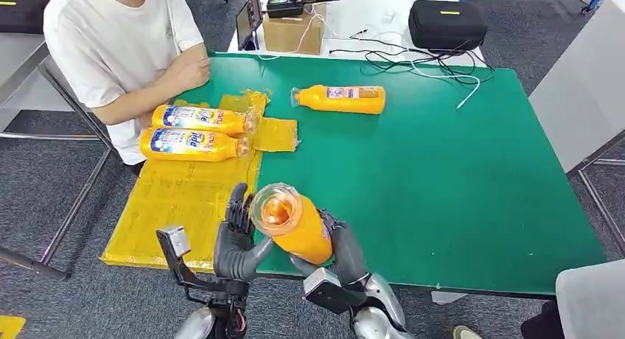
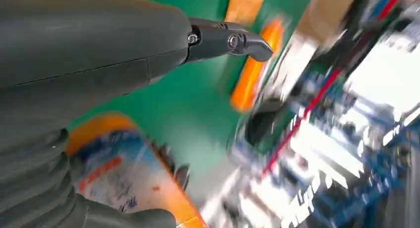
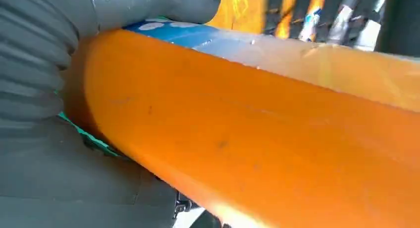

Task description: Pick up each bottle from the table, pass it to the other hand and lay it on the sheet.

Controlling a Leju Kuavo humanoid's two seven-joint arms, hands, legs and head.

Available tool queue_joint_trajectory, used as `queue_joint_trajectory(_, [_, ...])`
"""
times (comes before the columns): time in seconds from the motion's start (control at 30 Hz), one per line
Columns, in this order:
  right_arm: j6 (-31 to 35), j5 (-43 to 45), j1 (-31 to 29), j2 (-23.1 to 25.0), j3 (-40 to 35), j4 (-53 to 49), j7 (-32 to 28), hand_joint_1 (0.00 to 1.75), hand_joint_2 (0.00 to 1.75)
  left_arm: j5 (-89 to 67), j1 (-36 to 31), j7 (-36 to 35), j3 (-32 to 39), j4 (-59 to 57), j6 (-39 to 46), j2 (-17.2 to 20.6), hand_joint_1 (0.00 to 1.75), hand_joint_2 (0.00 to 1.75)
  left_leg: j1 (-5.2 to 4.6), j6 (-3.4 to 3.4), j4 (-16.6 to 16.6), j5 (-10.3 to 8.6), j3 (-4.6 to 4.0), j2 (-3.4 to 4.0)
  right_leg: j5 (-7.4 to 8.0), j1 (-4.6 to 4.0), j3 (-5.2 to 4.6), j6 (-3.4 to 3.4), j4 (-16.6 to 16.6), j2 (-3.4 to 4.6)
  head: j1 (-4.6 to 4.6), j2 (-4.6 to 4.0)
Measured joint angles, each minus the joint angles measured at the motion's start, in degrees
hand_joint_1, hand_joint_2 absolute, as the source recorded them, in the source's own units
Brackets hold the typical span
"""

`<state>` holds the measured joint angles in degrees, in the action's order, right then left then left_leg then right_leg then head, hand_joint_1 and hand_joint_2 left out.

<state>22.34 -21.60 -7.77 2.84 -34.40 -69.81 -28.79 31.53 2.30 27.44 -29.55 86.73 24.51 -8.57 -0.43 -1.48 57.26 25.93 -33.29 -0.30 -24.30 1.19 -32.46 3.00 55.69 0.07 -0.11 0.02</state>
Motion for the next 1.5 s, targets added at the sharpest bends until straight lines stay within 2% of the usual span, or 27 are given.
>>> queue_joint_trajectory(0.1, [0.00, 1.77, 0.65, 0.02, 0.00, 0.00, -0.07, 1.75, 1.75, -5.87, 0.26, 5.16, -0.22, 0.00, 5.50, 0.00, 0.00, 1.75, 0.00, 0.00, 0.00, 0.00, 0.00, 0.00, 0.00, 0.00, -0.01, 0.00, 0.00, 0.00, -0.02, -0.02])
queue_joint_trajectory(0.27, [0.20, 6.83, 2.22, 0.04, 1.69, -0.70, -1.16, 1.75, 1.75, -9.44, 0.90, 5.67, -1.77, -1.84, 8.45, 0.74, 0.00, 1.75, 0.00, 0.00, 0.00, 0.00, 0.00, -0.01, 0.00, 0.00, -0.02, 0.00, -0.01, 0.00, 0.00, 0.00])
queue_joint_trajectory(0.4, [0.48, 9.11, 3.48, -0.02, 5.41, -3.41, -1.79, 1.75, 1.75, -9.14, 0.97, 2.03, -4.06, -6.03, 5.52, 1.86, 0.00, 1.75, -0.01, 0.00, 0.00, 0.00, -0.01, 0.02, 0.00, 0.01, -0.03, 0.00, -0.01, 0.00, 0.00, 0.00])
queue_joint_trajectory(0.5, [0.44, 9.34, 3.86, -0.17, 8.85, -5.13, -1.81, 1.75, 1.75, -5.05, 0.48, -3.04, -5.18, -7.97, -1.39, 2.73, 0.00, 1.75, -0.02, 0.00, 0.00, 0.00, -0.01, -0.02, 0.00, 0.01, -0.02, 0.00, -0.01, -0.01, 0.00, -0.02])
queue_joint_trajectory(0.6, [0.44, 8.05, 4.38, -0.55, 10.58, -6.51, -2.32, 1.75, 1.75, -4.39, 0.21, -5.39, -6.64, -9.24, -4.40, 3.65, 0.00, 1.75, -0.02, 0.00, 0.01, 0.00, -0.01, 0.02, 0.00, 0.01, -0.02, 0.00, -0.01, 0.00, 0.00, -0.02])
queue_joint_trajectory(0.9, [-1.07, 8.59, 6.57, -1.38, 15.74, -11.06, -0.15, 1.75, 1.75, -3.95, 1.60, -4.01, -7.85, -10.84, -3.79, 5.31, 0.00, 1.75, -0.01, 0.01, -0.01, 0.02, -0.05, 0.01, -0.01, 0.00, -0.06, 0.00, -0.01, 0.00, 0.00, -0.02])
queue_joint_trajectory(1.07, [-3.19, 4.31, 6.91, -0.55, 14.25, -9.13, 0.46, 1.75, 1.75, -5.77, 2.19, -1.47, -7.52, -8.24, -1.66, 5.66, 0.00, 1.75, 0.00, 0.01, -0.01, 0.02, -0.05, 0.00, 0.00, -0.01, -0.04, 0.00, 0.00, 0.00, 0.00, 0.00])
queue_joint_trajectory(1.23, [-3.80, 2.52, 6.48, 1.16, 8.91, -4.19, 0.18, 1.75, 1.75, -6.07, 2.37, 0.06, -6.53, -4.32, -0.16, 5.16, 0.00, 1.75, 0.03, 0.02, -0.01, 0.01, -0.05, 0.00, -0.01, -0.03, -0.04, -0.01, 0.02, 0.00, -0.02, 0.00])
queue_joint_trajectory(1.5, [-4.26, 2.25, 4.59, 1.60, 3.18, 1.34, 0.46, 1.75, 1.75, -6.20, 3.18, -1.12, -6.19, -0.53, -3.34, 5.01, 0.00, 1.75, 0.00, 0.02, -0.01, 0.02, -0.06, -0.01, -0.01, 0.00, -0.05, -0.01, 0.00, 0.00, 0.00, -0.02])
